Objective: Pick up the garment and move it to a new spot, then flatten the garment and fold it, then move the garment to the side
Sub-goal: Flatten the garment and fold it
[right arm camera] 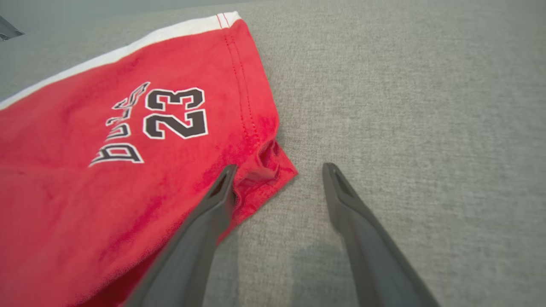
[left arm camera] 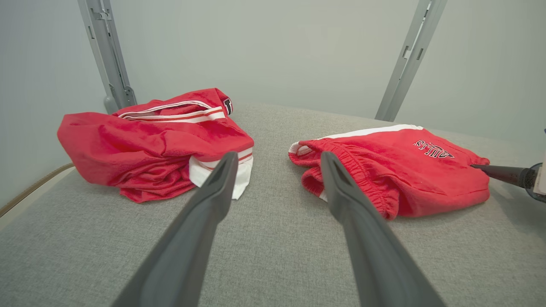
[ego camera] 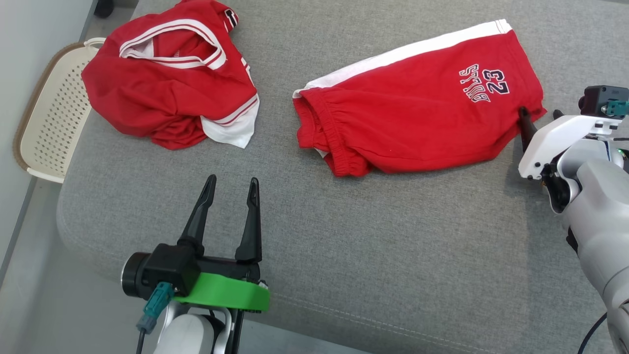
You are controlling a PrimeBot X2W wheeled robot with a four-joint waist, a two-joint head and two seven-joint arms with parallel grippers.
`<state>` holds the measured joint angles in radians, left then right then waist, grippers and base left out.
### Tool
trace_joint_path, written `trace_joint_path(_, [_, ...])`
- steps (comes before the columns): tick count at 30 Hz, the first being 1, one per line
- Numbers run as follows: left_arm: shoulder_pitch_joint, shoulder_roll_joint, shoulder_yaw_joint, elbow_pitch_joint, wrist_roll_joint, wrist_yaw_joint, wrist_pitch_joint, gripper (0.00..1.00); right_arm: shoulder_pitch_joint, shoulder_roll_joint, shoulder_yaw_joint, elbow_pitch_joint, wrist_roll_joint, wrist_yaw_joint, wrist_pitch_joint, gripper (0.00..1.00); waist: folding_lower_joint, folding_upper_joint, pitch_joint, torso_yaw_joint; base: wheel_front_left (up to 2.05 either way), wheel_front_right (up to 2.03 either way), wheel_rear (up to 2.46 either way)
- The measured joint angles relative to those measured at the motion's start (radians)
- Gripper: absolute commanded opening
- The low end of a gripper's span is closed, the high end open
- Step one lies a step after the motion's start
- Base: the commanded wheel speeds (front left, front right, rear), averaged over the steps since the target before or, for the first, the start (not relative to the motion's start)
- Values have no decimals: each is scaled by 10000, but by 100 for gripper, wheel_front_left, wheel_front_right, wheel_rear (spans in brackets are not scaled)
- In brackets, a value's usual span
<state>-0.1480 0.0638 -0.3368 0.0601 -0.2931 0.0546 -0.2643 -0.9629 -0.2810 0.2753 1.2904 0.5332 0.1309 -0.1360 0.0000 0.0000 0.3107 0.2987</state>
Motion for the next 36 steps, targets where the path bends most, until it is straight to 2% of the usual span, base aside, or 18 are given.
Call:
trace_joint_path(4, [0, -15, -13, -4, -40, 0, 0, 100, 0, 15, -69, -19, -71, -2, 217, 100, 0, 0, 27, 65, 0, 0, 0])
trace_joint_path(5, [0, -21, -17, 0, -46, 0, 0, 100, 2, 29, -113, -19, -75, -2, 255, 90, 0, 0, 28, 81, 0, 0, 0])
trace_joint_path(6, [1, -31, -19, 4, -52, 0, 0, 100, 3, 56, -134, -27, -75, -4, 345, 49, 0, 0, 24, 93, 0, 0, 0])
trace_joint_path(7, [4, -36, -19, 8, -59, 0, 0, 100, 3, 63, -134, -31, -90, -4, 382, 15, 0, 0, 15, 101, 0, 0, 0])
trace_joint_path(8, [8, -42, -19, 13, -81, 0, 0, 100, 3, 79, -132, -29, -125, -6, 389, 0, 0, 0, 8, 105, 0, 0, 0])
trace_joint_path(17, [94, -73, -77, 267, -130, 15, 0, 100, 365, 178, -318, -17, -353, 8, 184, 0, 0, 0, -315, 61, 0, 0, 0])
trace_joint_path(24, [225, -67, -6, 437, -188, 77, 0, 100, 973, 499, -437, -23, -320, 8, -182, 0, 0, 0, -751, -168, 0, 0, 0])
trace_joint_path(36, [470, 25, -40, 681, -290, 234, 203, 100, 2276, 685, -533, -366, 42, 8, -690, 0, 0, 0, -1496, -465, 0, 0, 0])
